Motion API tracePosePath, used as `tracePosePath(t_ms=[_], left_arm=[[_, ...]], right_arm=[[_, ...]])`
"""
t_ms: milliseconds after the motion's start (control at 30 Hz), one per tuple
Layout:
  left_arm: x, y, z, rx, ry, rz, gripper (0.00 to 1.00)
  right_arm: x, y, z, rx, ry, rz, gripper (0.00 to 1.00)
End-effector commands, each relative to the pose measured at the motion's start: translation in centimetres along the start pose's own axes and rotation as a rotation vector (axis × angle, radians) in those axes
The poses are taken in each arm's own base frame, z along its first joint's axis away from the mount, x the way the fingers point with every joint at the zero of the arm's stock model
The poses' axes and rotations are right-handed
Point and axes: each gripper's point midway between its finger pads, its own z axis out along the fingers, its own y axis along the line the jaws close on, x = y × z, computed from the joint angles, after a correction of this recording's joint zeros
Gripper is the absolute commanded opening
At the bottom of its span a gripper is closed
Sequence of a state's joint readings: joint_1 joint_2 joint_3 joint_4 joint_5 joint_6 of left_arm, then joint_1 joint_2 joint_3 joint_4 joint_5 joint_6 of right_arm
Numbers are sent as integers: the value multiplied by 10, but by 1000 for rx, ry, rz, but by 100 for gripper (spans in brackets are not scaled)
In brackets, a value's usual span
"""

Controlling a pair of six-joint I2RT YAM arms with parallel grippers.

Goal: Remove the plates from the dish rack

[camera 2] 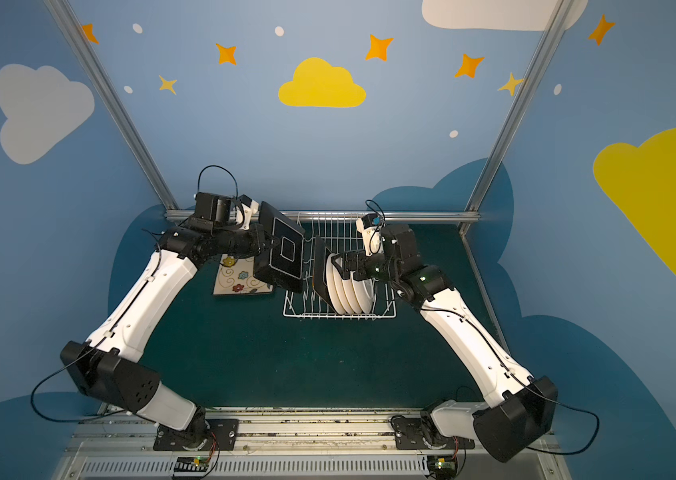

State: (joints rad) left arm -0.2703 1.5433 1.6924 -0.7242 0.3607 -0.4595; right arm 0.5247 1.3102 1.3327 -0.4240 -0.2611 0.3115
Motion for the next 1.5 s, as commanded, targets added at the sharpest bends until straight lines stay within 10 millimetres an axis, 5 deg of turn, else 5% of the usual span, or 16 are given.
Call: tracePosePath(t_ms=[0,433,1133,1467], left_arm=[[-63,-68,-70,150,-329,289,3],[-65,-53,-94,-29,-512,626,3],[-24,-55,-76,-273,-650,1418,3],[-16,-65,-70,-394,-759,1626,3]], right_arm=[[-16,6,-5,-21,-27,47,91],[-42,4,-4,-52,-43,273,91],[-83,18,30,-196,-16,566,91],[-66,36,66,-315,164,691,89]])
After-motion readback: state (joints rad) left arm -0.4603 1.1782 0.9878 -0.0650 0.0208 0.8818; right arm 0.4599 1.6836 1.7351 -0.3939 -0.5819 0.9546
